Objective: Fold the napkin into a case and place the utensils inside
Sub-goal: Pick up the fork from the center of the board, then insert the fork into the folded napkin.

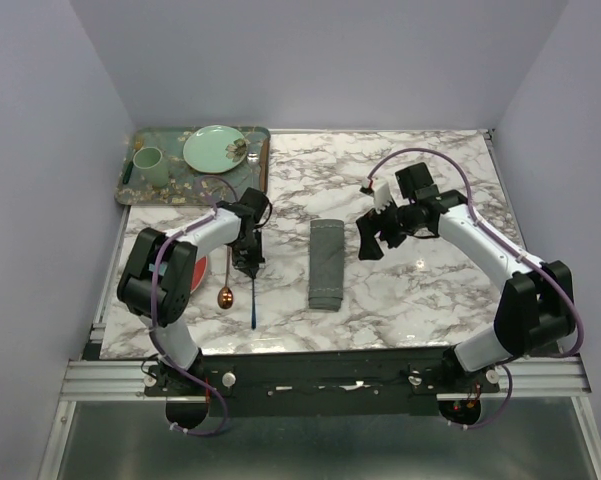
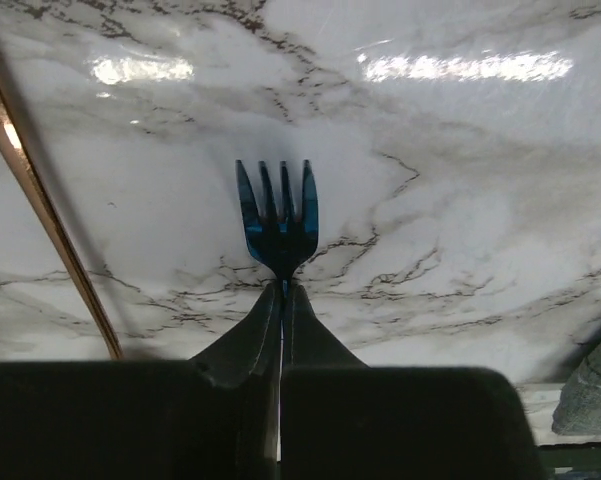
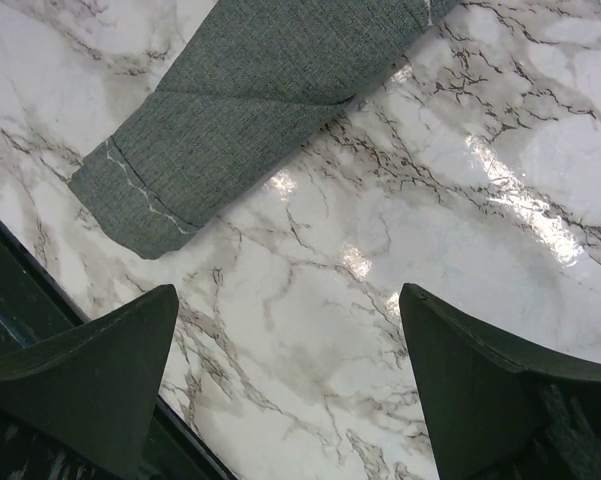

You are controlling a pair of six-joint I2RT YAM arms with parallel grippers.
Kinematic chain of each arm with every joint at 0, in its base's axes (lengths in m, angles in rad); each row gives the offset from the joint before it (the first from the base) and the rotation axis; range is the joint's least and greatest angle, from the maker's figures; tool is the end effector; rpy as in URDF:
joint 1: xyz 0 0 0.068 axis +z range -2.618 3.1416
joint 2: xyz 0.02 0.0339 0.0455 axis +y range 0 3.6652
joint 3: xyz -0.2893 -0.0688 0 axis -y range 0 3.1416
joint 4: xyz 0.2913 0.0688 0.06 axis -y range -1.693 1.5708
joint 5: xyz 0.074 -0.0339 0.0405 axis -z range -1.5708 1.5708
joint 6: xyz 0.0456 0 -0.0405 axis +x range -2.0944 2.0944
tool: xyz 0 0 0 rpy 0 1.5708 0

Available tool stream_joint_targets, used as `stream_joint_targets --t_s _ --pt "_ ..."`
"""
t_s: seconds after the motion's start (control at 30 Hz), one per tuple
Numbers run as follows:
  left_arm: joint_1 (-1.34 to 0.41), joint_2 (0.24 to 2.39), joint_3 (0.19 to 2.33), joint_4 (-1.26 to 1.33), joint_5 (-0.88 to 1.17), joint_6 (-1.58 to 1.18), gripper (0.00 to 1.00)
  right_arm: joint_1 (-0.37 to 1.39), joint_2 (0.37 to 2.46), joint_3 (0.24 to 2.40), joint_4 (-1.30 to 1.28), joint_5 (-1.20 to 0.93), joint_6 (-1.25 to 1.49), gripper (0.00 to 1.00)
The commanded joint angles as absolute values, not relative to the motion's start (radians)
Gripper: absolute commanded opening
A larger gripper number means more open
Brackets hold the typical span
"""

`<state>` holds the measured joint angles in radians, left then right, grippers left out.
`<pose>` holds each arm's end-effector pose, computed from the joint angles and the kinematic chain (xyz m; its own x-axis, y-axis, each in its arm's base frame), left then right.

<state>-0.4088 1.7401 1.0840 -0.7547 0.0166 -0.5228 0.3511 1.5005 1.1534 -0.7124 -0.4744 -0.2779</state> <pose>0.3256 -0.1419 0.1504 -0.9845 -0.1176 -0.1298 -0.1058 0.9900 -0.0937 0.3216 0.1400 0.2595 -0.6460 -0.4965 -0.5798 -0.7207 0.6470 0.2489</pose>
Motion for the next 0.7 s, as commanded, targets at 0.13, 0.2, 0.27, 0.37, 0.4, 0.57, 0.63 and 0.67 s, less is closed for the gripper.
stream_joint_targets --t_s 0.13,0.2,0.27,0.37,0.4,0.57,0.63,0.67 --pt "-0.459 1.758 1.319 -0.735 -0.037 -0.548 0.0 0.272 1.727 1.36 -0.65 -0.592 -0.175 1.0" --pt "-0.477 1.767 1.414 -0.721 -0.054 -0.551 0.0 0.238 1.813 1.414 -0.65 -0.626 -0.157 1.0" --pt "-0.508 1.796 1.513 -0.704 -0.063 -0.567 0.0 0.226 1.864 1.481 -0.65 -0.661 -0.137 1.0" --pt "-0.552 1.859 1.648 -0.7 -0.077 -0.574 0.0 0.213 1.943 1.551 -0.649 -0.704 -0.111 1.0" --pt "-0.561 1.876 1.679 -0.699 -0.084 -0.575 0.0 0.213 1.959 1.565 -0.649 -0.713 -0.104 1.0" --pt "-0.612 1.988 1.827 -0.703 -0.115 -0.565 0.0 0.213 2.048 1.601 -0.608 -0.784 -0.043 1.0" --pt "-0.617 2.009 1.848 -0.698 -0.13 -0.552 0.0 0.213 2.057 1.588 -0.586 -0.801 -0.034 0.99" --pt "-0.62 2.028 1.87 -0.692 -0.135 -0.551 0.0 0.213 2.071 1.585 -0.574 -0.802 -0.029 0.99"
